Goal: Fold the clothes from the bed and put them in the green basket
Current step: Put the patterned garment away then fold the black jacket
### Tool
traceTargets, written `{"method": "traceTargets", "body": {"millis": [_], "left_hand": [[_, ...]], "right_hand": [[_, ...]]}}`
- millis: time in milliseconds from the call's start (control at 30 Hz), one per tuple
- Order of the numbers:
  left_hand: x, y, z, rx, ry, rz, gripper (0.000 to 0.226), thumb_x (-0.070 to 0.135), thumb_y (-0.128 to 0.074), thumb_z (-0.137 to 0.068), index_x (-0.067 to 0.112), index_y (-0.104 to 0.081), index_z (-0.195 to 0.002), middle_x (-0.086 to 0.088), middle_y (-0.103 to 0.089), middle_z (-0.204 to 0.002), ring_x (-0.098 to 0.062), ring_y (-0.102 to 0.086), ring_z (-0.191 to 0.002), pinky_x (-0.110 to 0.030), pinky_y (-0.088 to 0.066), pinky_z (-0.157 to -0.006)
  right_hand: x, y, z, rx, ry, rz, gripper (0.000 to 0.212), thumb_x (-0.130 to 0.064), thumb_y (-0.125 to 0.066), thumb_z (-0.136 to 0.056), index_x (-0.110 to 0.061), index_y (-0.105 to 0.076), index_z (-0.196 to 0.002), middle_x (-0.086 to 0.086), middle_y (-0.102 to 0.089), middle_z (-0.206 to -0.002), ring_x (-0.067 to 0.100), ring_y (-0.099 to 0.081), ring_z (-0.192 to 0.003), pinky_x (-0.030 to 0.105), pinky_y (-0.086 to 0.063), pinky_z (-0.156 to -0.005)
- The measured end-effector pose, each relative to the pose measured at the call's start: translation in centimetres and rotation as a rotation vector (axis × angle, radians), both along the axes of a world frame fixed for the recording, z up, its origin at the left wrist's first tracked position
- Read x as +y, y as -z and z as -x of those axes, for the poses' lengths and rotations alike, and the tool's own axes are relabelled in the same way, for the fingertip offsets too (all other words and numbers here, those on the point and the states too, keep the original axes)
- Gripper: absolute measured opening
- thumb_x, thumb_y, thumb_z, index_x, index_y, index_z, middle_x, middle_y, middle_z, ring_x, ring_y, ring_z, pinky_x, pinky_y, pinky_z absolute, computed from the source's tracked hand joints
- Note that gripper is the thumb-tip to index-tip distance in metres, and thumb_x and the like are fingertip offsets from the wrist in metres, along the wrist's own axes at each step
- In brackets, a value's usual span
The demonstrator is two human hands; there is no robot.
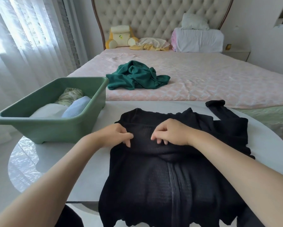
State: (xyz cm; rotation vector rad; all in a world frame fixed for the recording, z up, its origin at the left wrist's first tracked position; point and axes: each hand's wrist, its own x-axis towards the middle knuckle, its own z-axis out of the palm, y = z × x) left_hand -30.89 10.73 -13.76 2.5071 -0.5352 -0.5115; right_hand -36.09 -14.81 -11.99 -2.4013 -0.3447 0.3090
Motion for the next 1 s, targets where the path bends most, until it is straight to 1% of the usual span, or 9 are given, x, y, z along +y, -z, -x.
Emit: {"method": "traceTargets", "body": {"millis": [67,133,267,367,467,633,767,867,1000], "left_hand": [[-1.4,0.2,-0.3,-0.292,-0.05,-0.024,0.04,0.048,-0.053,-0.097,0.025,-0.074,-0.071,0.011,-0.061,-0.092,-0.014,-0.062,-0.082,-0.03,-0.048,-0.078],[-3.0,1.1,-0.4,-0.47,0.005,-0.001,0.025,0.045,-0.053,-0.098,0.029,-0.072,-0.101,0.009,-0.057,-0.113,-0.016,-0.054,-0.109,-0.032,-0.043,-0.098],[-4.4,3.7,0.3,-0.314,0.121,-0.344,0.078,0.075,-0.033,-0.091,0.041,-0.01,-0.157,0.008,-0.005,-0.166,-0.02,0.0,-0.152,-0.044,-0.003,-0.122],[-4.8,3.4,0.2,-0.244,0.114,-0.438,0.09,0.08,-0.029,-0.087,0.037,0.009,-0.157,0.006,0.015,-0.165,-0.021,0.014,-0.152,-0.048,0.006,-0.122],[-7.0,1.4,0.0,-0.185,0.07,-0.449,0.085,0.07,-0.03,-0.093,0.024,-0.004,-0.16,0.0,0.01,-0.166,-0.024,0.01,-0.153,-0.049,0.003,-0.123],[-13.9,-0.1,0.5,-0.519,0.1,-0.222,0.049,0.041,-0.033,-0.102,0.027,-0.042,-0.149,0.0,-0.026,-0.162,-0.022,-0.015,-0.15,-0.044,-0.007,-0.12],[-20.1,0.5,2.2,-0.47,0.292,0.002,0.042,0.019,-0.04,-0.099,0.027,-0.059,-0.135,0.006,-0.049,-0.146,-0.018,-0.038,-0.138,-0.039,-0.028,-0.115],[-23.5,1.6,3.3,-0.434,0.369,-0.005,0.044,0.02,-0.042,-0.099,0.032,-0.055,-0.14,0.007,-0.045,-0.15,-0.019,-0.037,-0.139,-0.04,-0.032,-0.114],[-25.9,3.5,4.9,-0.425,0.419,-0.246,0.059,0.056,-0.033,-0.1,0.04,-0.02,-0.156,0.001,-0.013,-0.166,-0.019,-0.006,-0.152,-0.043,-0.009,-0.122]], "right_hand": [[-0.9,0.7,-0.8,-0.18,0.124,0.076,0.023,-0.024,-0.057,-0.094,-0.037,-0.075,-0.098,-0.015,-0.073,-0.095,-0.003,-0.063,-0.088,0.026,-0.051,-0.09],[-1.8,1.7,-1.3,-0.231,0.117,0.198,0.029,-0.026,-0.058,-0.095,-0.039,-0.069,-0.119,-0.014,-0.066,-0.124,0.006,-0.056,-0.119,0.034,-0.043,-0.108],[-2.8,4.3,-1.3,-0.031,-0.009,0.518,0.059,-0.059,-0.035,-0.102,-0.046,-0.018,-0.157,-0.001,-0.004,-0.169,0.02,-0.001,-0.155,0.045,-0.006,-0.125],[-3.5,5.0,-1.1,-0.066,-0.013,0.51,0.062,-0.065,-0.026,-0.101,-0.047,-0.008,-0.157,0.0,0.006,-0.169,0.017,0.007,-0.155,0.041,-0.001,-0.125],[-4.3,4.6,-0.5,-0.078,-0.002,0.493,0.063,-0.063,-0.025,-0.101,-0.043,-0.011,-0.159,-0.001,0.001,-0.169,0.015,0.003,-0.155,0.039,-0.001,-0.125],[-8.3,3.1,0.4,-0.21,0.161,0.404,0.046,-0.029,-0.042,-0.103,-0.031,-0.044,-0.149,-0.001,-0.037,-0.157,0.02,-0.028,-0.147,0.041,-0.024,-0.121],[-13.4,1.8,1.9,-0.206,0.328,0.436,0.035,-0.014,-0.054,-0.087,-0.035,-0.06,-0.114,-0.006,-0.051,-0.115,0.018,-0.048,-0.116,0.035,-0.044,-0.097],[-16.6,2.0,3.4,-0.102,0.355,0.424,0.031,-0.02,-0.062,-0.084,-0.035,-0.055,-0.11,-0.008,-0.049,-0.107,0.015,-0.052,-0.106,0.028,-0.043,-0.087],[-19.3,2.5,4.9,-0.098,0.415,0.489,0.032,-0.046,-0.064,-0.084,-0.034,-0.057,-0.112,-0.012,-0.054,-0.104,0.015,-0.051,-0.11,0.033,-0.042,-0.094]]}}
